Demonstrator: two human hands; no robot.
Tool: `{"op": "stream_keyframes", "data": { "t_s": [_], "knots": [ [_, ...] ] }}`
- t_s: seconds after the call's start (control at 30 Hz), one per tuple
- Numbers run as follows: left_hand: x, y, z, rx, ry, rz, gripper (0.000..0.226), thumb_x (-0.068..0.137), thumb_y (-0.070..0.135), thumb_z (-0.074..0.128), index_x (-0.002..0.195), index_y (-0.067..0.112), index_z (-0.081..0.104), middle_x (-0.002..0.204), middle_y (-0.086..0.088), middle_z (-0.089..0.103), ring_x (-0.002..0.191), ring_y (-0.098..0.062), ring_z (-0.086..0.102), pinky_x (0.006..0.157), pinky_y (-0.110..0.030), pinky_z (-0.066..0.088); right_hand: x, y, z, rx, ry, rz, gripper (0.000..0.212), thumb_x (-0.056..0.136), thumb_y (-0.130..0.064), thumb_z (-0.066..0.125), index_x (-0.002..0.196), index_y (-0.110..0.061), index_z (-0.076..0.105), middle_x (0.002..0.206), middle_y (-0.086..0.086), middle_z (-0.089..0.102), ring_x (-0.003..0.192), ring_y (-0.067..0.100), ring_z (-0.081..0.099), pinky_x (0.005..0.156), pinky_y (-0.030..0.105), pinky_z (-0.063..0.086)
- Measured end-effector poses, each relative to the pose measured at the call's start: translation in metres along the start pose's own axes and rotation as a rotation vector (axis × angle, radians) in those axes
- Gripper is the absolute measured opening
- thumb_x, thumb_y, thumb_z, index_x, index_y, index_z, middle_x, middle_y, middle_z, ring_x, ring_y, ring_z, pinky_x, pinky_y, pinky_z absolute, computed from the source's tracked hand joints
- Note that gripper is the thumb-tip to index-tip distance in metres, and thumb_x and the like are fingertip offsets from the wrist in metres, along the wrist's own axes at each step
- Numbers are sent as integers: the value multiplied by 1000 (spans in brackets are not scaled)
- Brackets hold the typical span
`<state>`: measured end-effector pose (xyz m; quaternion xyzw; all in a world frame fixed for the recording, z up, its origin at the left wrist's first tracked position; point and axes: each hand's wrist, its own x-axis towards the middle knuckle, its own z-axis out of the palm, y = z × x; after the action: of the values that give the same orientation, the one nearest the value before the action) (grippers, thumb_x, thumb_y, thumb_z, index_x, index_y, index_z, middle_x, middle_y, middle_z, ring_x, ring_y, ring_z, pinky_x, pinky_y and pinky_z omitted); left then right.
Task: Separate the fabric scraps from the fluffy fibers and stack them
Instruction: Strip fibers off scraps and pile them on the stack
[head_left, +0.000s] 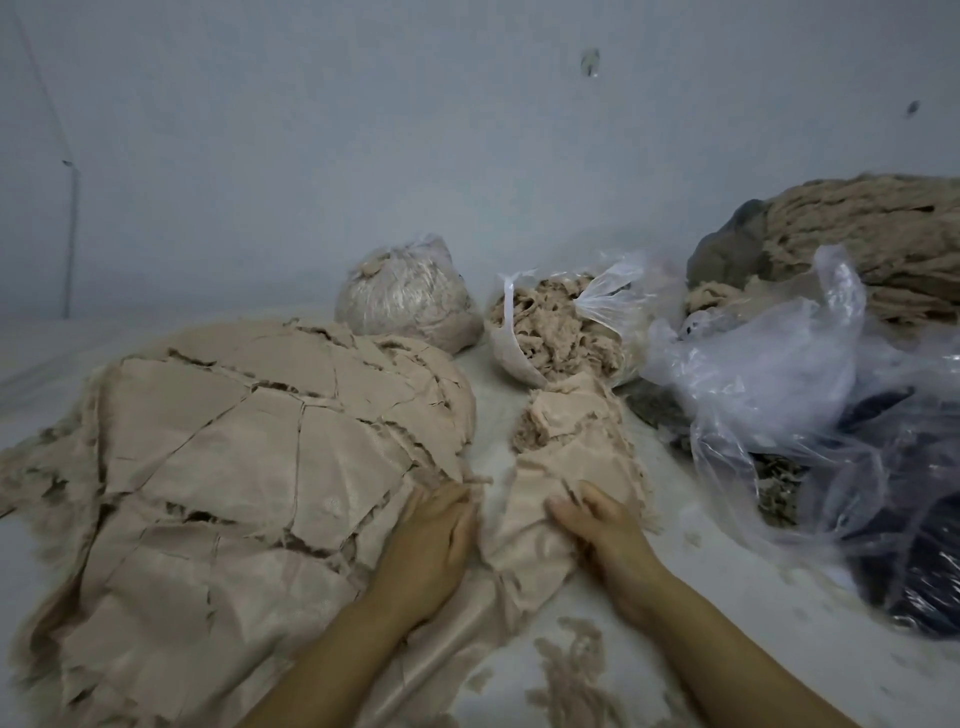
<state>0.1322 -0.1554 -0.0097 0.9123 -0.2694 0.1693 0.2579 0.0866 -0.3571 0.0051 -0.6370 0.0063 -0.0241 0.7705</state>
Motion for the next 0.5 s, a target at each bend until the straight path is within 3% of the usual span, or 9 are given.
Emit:
{"op": "stream_keyframes", "data": {
  "t_s": [0.07, 0.13, 0.2, 0.3, 0.4, 0.5],
  "knots": [
    [2, 17, -4, -262, -31, -7, 33, 100, 31, 39, 122, 22, 62, 125, 15, 58, 113, 12, 45, 101, -5, 24, 2, 0, 3, -137, 10, 28, 18, 73, -26, 80, 77, -12, 69, 85, 10, 73, 77, 24, 70, 66, 31, 55],
    [3, 31, -3, -475, -176, -109, 19, 93, 41, 54, 108, 35, 65, 96, 29, 63, 91, 19, 54, 79, -3, 39, 7, -3, 4, -103, 61, 10, 11, 79, -19, 75, 79, -9, 70, 84, 13, 72, 77, 24, 68, 67, 32, 55],
    [6, 38, 2, -648, -234, -237, 5, 85, 32, 68, 89, 34, 65, 78, 23, 65, 76, 8, 60, 69, -7, 44, 12, -8, 2, 34, 106, 43, 13, 83, -10, 69, 93, -2, 68, 94, 19, 71, 85, 29, 67, 78, 38, 55],
    [9, 35, 4, -917, -158, -361, 12, 88, 10, 64, 83, 0, 62, 73, -1, 61, 72, -12, 55, 68, -23, 43, 14, -14, -7, 164, 49, 180, 30, 77, -5, 66, 106, 6, 63, 101, 26, 66, 92, 35, 64, 82, 43, 51],
    [9, 35, 4, -956, -172, -305, 16, 91, 6, 59, 75, 6, 56, 62, 10, 56, 62, -1, 52, 60, -15, 41, 8, -10, -8, 74, -178, 292, 36, 77, -26, 77, 102, 0, 69, 100, 22, 69, 93, 30, 65, 82, 39, 53],
    [9, 38, 9, -935, -159, -299, 16, 93, 5, 54, 77, 7, 58, 63, 9, 57, 62, -4, 53, 59, -16, 42, 8, 0, 4, 11, -175, 247, 21, 82, -24, 75, 90, -5, 71, 90, 18, 70, 83, 25, 67, 74, 34, 54]
  ]
}}
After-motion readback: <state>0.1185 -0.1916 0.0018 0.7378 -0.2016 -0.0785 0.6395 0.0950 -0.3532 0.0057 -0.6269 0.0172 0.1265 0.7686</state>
